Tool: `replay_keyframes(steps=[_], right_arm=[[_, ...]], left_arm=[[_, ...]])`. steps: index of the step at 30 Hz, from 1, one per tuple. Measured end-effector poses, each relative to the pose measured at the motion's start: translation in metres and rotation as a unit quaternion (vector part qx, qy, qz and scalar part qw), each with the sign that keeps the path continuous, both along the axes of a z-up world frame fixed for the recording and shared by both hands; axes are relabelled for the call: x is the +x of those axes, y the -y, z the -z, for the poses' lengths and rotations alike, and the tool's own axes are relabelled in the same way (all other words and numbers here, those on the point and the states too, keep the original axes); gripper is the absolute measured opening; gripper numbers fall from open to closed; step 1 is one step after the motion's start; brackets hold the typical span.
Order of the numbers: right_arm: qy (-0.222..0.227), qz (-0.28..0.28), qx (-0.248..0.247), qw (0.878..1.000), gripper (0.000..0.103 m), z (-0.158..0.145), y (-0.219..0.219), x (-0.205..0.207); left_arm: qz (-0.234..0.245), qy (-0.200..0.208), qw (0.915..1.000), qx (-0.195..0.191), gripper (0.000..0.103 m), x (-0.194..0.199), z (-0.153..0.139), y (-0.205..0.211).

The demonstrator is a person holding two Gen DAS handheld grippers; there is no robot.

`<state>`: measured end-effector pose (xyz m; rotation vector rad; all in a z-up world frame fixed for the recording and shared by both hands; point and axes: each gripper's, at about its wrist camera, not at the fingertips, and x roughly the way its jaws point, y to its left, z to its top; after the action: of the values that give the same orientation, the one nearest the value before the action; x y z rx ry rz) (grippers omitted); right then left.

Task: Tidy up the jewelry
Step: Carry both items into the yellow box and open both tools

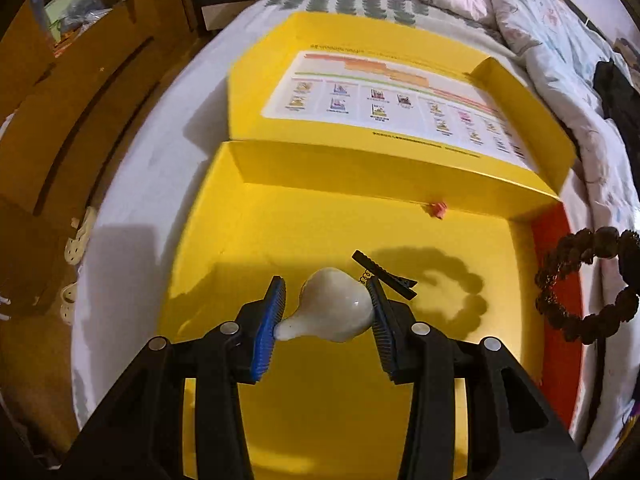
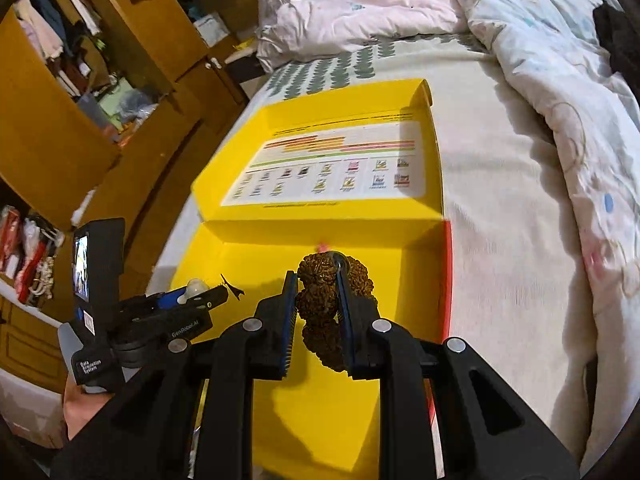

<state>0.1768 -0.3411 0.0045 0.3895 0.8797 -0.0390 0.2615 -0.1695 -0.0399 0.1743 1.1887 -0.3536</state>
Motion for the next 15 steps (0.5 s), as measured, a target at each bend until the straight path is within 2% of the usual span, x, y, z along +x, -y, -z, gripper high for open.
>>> replay_keyframes(steps=[6,9,15], right_arm=[[-0.037,-0.006,-0.046,0.998,0.020,0.033,-0.011,0.042],[-0.055,-0.023,-0.048,0.997,0.020,0.056,-0.023,0.064],[-0.078,-0.037,-0.042,0.995,0.020,0.080,-0.037,0.084]], left_arm=[[0.001,-0.017,0.9998,0.006,0.042,0.017,0.023,0.012],[-0.002,-0.018,0.9998,0.004,0.042,0.023,0.028,0.014],[0.003,-0.019,0.9998,0.011,0.043,0.029,0.039,0.016]])
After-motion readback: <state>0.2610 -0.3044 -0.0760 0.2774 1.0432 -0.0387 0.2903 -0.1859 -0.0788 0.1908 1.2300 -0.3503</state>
